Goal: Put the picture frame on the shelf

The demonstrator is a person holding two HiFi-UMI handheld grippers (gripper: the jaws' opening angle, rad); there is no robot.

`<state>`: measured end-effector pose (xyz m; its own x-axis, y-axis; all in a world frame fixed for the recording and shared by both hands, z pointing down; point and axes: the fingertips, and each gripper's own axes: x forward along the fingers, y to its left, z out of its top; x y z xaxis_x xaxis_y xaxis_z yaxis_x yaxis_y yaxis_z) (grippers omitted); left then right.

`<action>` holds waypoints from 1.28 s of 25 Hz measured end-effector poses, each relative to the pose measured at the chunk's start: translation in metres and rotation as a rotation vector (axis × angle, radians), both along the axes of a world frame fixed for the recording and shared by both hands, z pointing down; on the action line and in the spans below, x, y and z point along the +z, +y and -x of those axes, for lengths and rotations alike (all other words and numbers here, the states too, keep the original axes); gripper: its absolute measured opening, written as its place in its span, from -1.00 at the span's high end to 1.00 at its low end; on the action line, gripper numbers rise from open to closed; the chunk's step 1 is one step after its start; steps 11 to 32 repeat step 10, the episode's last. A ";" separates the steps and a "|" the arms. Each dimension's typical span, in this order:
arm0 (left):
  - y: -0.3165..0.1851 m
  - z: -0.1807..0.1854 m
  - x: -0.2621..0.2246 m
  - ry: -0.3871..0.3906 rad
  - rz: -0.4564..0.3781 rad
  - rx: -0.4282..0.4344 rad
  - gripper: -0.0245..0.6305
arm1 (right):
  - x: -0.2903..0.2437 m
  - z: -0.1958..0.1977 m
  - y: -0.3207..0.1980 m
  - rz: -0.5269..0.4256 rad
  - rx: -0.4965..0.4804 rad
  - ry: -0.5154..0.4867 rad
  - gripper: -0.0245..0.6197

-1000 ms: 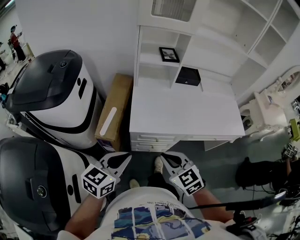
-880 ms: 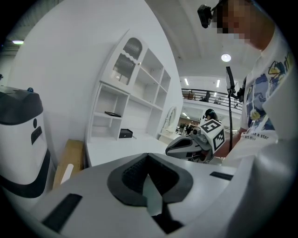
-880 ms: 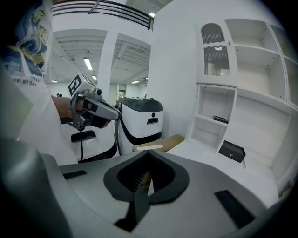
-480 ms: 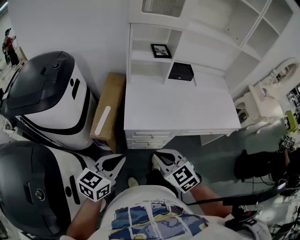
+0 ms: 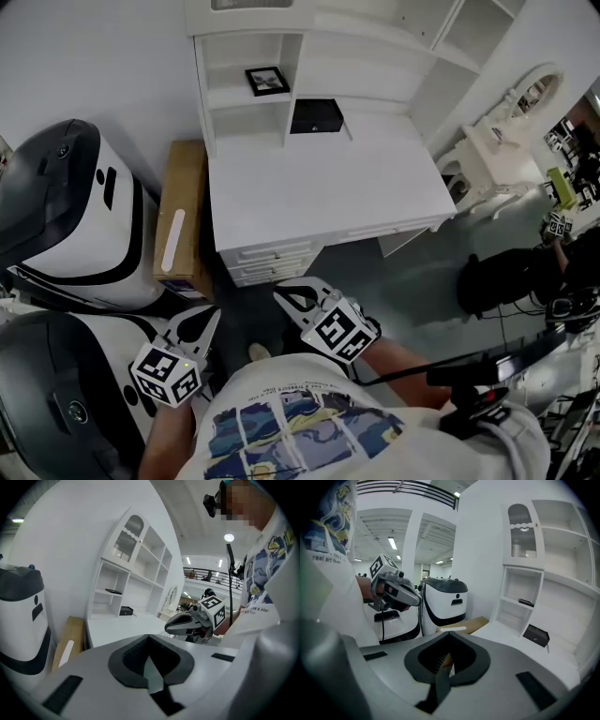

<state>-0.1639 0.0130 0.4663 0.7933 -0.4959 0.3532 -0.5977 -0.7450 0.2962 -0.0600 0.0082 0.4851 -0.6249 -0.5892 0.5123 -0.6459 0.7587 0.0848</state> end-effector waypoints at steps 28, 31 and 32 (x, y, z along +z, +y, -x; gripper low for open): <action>0.000 0.000 0.003 0.000 0.011 -0.013 0.88 | 0.003 0.000 -0.001 0.008 -0.012 -0.002 0.85; 0.000 0.000 0.003 0.000 0.011 -0.013 0.88 | 0.003 0.000 -0.001 0.008 -0.012 -0.002 0.85; 0.000 0.000 0.003 0.000 0.011 -0.013 0.88 | 0.003 0.000 -0.001 0.008 -0.012 -0.002 0.85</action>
